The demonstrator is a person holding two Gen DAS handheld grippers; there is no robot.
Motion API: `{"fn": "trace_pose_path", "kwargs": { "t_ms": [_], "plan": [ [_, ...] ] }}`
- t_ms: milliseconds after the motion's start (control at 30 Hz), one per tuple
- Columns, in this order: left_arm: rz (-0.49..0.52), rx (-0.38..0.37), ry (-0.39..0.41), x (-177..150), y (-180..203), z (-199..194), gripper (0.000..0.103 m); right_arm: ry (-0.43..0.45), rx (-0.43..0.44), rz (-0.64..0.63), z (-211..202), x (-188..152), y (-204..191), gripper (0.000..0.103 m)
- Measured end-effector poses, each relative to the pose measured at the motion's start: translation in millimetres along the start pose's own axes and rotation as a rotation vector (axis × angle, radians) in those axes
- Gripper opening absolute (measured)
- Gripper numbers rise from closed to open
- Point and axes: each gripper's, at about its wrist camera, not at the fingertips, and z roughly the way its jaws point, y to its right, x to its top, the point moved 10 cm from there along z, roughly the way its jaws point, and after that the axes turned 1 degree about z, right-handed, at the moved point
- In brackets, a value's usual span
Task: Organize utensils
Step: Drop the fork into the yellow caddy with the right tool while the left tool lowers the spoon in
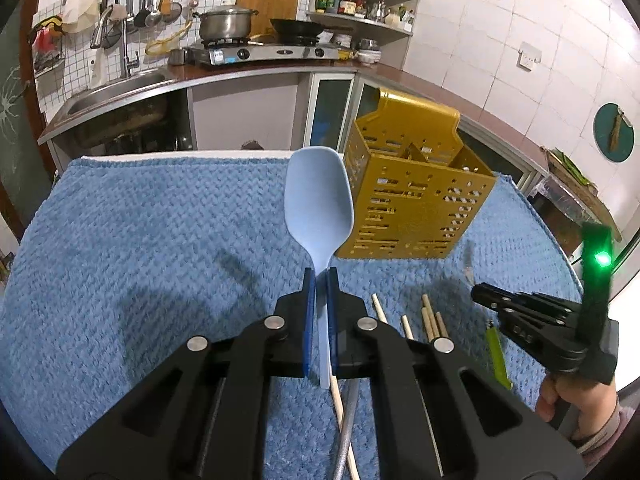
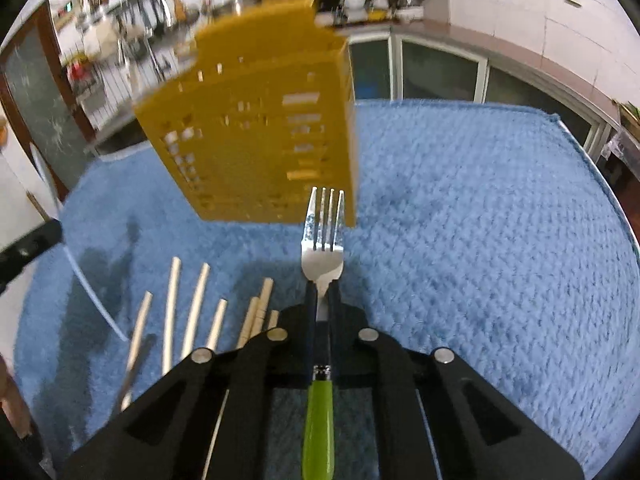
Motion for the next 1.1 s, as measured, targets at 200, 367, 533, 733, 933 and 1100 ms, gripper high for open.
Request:
{"fn": "trace_pose_path", "kwargs": {
  "t_ms": [200,367,533,733,933,1100],
  "plan": [
    [0.008,-0.013,0.023,10,5,-3,0.004,0.185,0.045,0.034,-34,16,6,0.006],
    [0.017,-0.025,0.057,23,11,-5,0.004,0.316,0.059,0.042,-60,35,10,0.006],
    [0.030,-0.043,0.121,51,19,-19,0.004,0.446,0.083,0.054,-87,73,12,0.006],
    [0.046,-0.061,0.219,108,33,-43,0.004,0.588,0.127,0.064,-116,135,6,0.006],
    [0.058,-0.056,0.304,165,51,-38,0.004,0.731,0.131,0.057,-113,190,-6,0.006],
    [0.112,-0.010,0.349,190,64,-10,0.004,0.806,0.135,0.039,-100,219,-17,0.006]
  ]
}}
